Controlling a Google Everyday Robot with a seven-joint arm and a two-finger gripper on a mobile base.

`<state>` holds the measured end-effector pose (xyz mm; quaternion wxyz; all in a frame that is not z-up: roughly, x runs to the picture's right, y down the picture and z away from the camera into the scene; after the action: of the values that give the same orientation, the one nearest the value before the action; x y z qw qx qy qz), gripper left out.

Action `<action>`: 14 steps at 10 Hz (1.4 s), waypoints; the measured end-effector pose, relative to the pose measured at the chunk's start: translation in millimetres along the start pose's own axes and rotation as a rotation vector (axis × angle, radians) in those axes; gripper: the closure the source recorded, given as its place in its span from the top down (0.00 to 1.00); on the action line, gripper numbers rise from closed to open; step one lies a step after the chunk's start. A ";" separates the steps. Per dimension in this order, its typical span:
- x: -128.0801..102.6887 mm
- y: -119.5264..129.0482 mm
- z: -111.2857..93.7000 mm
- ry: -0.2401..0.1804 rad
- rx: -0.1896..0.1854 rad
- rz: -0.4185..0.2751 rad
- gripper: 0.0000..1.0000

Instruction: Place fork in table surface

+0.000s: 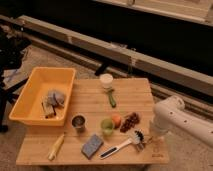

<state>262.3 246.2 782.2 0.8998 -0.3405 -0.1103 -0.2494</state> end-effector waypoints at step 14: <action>-22.3 -69.5 -85.9 0.005 0.142 -0.197 0.00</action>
<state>209.4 152.5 748.9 0.8930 -0.2629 -0.1583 -0.3292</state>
